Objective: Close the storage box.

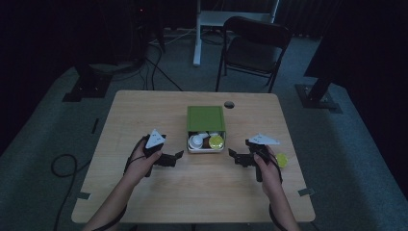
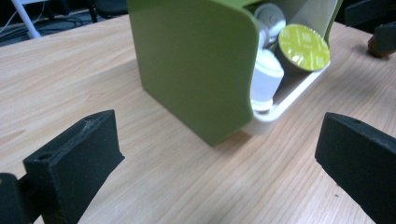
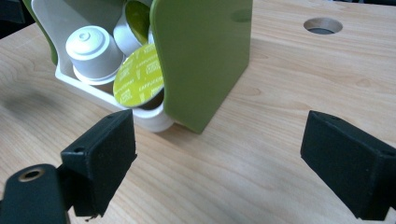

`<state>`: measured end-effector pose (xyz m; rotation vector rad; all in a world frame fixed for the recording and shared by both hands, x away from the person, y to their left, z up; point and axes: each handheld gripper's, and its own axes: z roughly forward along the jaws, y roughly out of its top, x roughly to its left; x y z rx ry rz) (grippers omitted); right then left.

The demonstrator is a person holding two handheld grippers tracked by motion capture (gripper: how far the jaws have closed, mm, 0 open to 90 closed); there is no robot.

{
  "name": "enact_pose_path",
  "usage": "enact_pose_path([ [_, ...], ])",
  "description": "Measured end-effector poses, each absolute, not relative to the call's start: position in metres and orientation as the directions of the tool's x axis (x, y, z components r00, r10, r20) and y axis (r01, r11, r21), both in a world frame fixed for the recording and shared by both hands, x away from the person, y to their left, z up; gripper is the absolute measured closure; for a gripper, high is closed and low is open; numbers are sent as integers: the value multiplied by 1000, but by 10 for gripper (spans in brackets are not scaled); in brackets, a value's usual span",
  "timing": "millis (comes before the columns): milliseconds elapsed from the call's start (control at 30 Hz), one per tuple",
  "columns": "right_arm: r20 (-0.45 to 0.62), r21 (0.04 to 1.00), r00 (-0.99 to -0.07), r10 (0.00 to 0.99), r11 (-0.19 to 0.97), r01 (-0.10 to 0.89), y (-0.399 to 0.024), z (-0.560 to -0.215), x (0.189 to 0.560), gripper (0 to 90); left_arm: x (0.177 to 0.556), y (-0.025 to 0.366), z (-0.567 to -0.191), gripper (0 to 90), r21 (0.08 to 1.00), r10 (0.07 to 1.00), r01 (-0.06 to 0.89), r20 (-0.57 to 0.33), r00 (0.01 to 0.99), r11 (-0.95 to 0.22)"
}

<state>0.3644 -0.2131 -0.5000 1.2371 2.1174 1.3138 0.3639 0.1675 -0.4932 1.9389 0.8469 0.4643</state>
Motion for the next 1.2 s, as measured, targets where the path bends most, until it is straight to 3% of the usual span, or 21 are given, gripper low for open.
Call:
enact_pose_path([
  [600, 134, 848, -523, 842, 175, 500, -240, -512, 333, 101, 334, 195, -504, 2, 859, 747, 376, 12, 664, -348],
  [1200, 135, 821, -500, 856, 185, 539, -261, -530, 302, 101, 308, 222, -513, 2, 850, 788, 427, -23, 615, -308],
])
